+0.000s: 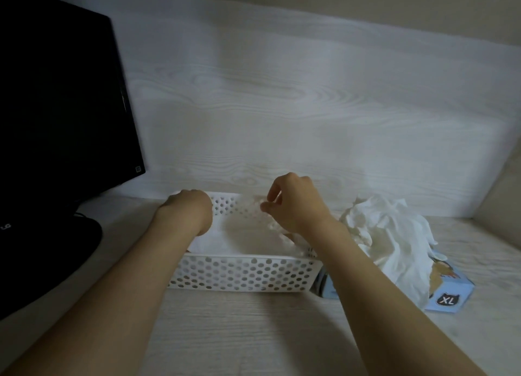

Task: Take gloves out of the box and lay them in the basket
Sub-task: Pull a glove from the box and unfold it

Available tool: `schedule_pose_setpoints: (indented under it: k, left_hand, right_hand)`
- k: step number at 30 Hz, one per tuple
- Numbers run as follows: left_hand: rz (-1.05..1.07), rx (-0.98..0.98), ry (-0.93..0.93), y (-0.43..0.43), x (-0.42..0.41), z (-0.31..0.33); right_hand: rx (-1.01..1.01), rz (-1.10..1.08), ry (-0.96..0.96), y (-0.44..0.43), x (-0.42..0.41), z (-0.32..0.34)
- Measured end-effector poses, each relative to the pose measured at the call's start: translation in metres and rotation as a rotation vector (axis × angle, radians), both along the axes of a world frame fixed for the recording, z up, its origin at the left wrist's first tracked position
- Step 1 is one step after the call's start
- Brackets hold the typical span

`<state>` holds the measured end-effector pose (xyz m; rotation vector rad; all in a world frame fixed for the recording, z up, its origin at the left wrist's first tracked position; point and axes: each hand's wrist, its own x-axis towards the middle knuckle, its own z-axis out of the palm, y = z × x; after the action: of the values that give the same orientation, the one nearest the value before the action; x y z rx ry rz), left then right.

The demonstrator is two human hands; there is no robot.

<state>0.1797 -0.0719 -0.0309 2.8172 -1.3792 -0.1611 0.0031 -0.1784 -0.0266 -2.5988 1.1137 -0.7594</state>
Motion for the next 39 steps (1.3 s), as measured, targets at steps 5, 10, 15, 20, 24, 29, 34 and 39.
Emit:
schedule_pose_setpoints:
  k: [5, 10, 15, 20, 24, 29, 34, 39]
  left_hand:
    - [-0.048, 0.061, -0.089, 0.001, -0.006, 0.002]
    - [-0.073, -0.002, 0.086, 0.004, -0.002, 0.011]
    - [-0.107, -0.068, 0.252, 0.013, -0.013, 0.025]
    - [-0.256, -0.525, 0.474, 0.009, -0.022, 0.035]
    - [-0.521, -0.730, 0.541, 0.009, -0.034, 0.042]
    - [-0.651, -0.882, 0.623, 0.010, -0.048, 0.050]
    - [-0.661, -0.998, 0.731, 0.016, -0.059, 0.056]
    - [-0.701, -1.082, 0.781, 0.015, -0.076, 0.061]
  right_hand:
    - [0.095, 0.056, 0.282, 0.002, -0.008, 0.001]
    - [0.120, 0.069, 0.414, 0.004, -0.006, -0.003]
    - [0.131, 0.097, 0.455, 0.009, -0.007, 0.000]
    - [0.136, 0.092, 0.467, 0.016, -0.012, 0.013]
    - [0.350, 0.134, 0.156, 0.012, -0.019, 0.029]
    - [0.482, 0.279, -0.256, 0.013, -0.021, 0.028]
    - [0.527, 0.227, -0.520, 0.016, -0.022, 0.032]
    - [0.735, 0.244, -0.621, 0.001, -0.032, 0.030]
